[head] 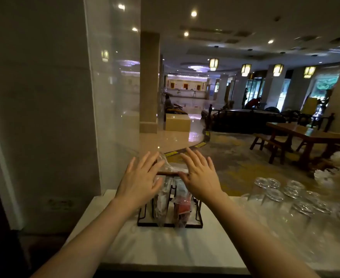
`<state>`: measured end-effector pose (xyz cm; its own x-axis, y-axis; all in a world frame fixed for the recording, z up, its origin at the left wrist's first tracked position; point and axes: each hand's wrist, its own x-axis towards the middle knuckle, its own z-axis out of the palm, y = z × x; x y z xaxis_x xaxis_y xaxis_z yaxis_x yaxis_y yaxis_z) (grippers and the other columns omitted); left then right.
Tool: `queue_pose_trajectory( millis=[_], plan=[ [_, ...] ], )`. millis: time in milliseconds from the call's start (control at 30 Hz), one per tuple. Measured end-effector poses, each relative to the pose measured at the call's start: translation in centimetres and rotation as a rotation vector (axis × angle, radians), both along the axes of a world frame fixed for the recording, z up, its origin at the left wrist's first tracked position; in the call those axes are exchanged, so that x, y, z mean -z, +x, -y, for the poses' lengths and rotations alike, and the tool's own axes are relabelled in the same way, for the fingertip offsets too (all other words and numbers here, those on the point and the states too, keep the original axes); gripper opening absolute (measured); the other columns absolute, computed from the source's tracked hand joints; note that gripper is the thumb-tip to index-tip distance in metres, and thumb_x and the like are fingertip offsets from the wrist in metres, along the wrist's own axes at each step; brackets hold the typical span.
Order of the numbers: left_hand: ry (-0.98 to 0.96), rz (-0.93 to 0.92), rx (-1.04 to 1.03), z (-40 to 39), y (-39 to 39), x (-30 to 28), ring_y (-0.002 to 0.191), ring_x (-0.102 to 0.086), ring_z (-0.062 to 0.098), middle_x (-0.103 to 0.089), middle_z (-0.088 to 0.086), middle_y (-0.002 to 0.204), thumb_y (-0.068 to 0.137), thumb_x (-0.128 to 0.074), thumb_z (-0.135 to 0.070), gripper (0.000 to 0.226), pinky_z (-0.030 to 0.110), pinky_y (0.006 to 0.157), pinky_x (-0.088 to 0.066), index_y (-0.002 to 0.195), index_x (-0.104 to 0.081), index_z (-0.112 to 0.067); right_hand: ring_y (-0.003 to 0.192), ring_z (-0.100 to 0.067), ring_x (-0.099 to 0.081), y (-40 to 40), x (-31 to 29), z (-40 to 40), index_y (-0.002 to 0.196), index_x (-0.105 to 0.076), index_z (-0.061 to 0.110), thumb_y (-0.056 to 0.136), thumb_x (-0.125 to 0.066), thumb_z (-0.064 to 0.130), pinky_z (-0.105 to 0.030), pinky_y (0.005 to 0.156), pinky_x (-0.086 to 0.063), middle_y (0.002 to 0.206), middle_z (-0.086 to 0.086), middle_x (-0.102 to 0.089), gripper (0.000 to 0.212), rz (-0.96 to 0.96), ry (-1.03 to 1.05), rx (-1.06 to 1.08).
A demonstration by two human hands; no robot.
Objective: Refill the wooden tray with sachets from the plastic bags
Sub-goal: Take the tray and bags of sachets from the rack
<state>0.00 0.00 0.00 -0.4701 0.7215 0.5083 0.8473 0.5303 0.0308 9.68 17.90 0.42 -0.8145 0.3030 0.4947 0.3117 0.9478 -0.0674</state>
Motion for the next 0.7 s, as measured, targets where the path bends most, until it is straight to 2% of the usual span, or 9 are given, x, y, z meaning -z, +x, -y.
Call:
queue_pose_trajectory(
  millis=[133, 333, 400, 500, 600, 700],
  plan=[
    [-0.092, 0.031, -0.036, -0.7, -2.0, 3.5, 0.147, -0.007, 0.014, -0.012, -0.008, 0.160, 0.089, -0.014, -0.053, 0.062, 0.044, 0.117, -0.009, 0.148, -0.020, -0.033, 0.148, -0.019, -0.004, -1.3, 2.9, -0.7, 0.147, -0.018, 0.033, 0.096, -0.031, 0.054, -0.048, 0.118, -0.005, 0.160, 0.006, -0.010, 0.056, 0.098, -0.039, 0.017],
    [-0.078, 0.095, -0.012, -1.6, -3.6, 5.9, 0.146, -0.009, 0.014, -0.014, -0.008, 0.159, 0.085, -0.010, -0.055, 0.068, 0.043, 0.118, -0.010, 0.149, -0.017, -0.031, 0.146, -0.018, -0.013, -2.3, 5.7, -1.6, 0.146, -0.021, 0.033, 0.098, -0.028, 0.050, -0.047, 0.118, -0.008, 0.159, 0.005, -0.016, 0.051, 0.110, -0.066, -0.015],
    [-0.067, 0.094, -0.013, -2.0, -3.8, 6.1, 0.146, -0.011, 0.014, -0.017, -0.008, 0.159, 0.085, -0.009, -0.055, 0.069, 0.041, 0.117, -0.009, 0.149, -0.019, -0.030, 0.141, -0.018, -0.028, -2.7, 5.8, -1.7, 0.142, -0.026, 0.033, 0.098, -0.029, 0.050, -0.047, 0.115, -0.019, 0.157, 0.005, -0.024, 0.048, 0.066, -0.039, -0.008],
    [-0.021, 0.118, -0.003, -2.4, -4.0, 6.2, 0.146, -0.013, 0.013, -0.023, -0.008, 0.157, 0.085, -0.009, -0.055, 0.070, 0.036, 0.117, -0.008, 0.148, -0.023, -0.027, 0.123, -0.022, -0.051, -4.0, 4.4, -1.9, 0.138, -0.033, 0.030, 0.097, -0.038, 0.047, -0.046, 0.100, -0.040, 0.150, 0.004, -0.037, 0.045, -0.027, -0.060, 0.012],
    [-0.013, 0.146, 0.011, -2.5, -4.1, 6.3, 0.146, -0.012, 0.012, -0.023, -0.009, 0.157, 0.086, -0.013, -0.054, 0.068, 0.033, 0.117, -0.008, 0.148, -0.022, -0.027, 0.114, -0.026, -0.057, -5.9, 2.7, -2.3, 0.141, -0.033, 0.025, 0.094, -0.050, 0.035, -0.042, 0.083, -0.051, 0.146, -0.003, -0.040, 0.051, -0.010, -0.243, 0.010],
    [0.001, 0.154, 0.017, -2.5, -4.4, 6.4, 0.146, -0.011, 0.012, -0.022, -0.009, 0.157, 0.089, -0.024, -0.049, 0.063, 0.031, 0.116, -0.005, 0.148, -0.022, -0.027, 0.114, -0.030, -0.055, -7.8, 1.6, -3.2, 0.142, -0.032, 0.024, 0.091, -0.054, 0.035, -0.043, 0.082, -0.052, 0.137, -0.009, -0.050, 0.057, 0.077, -0.357, 0.064]
  ],
)
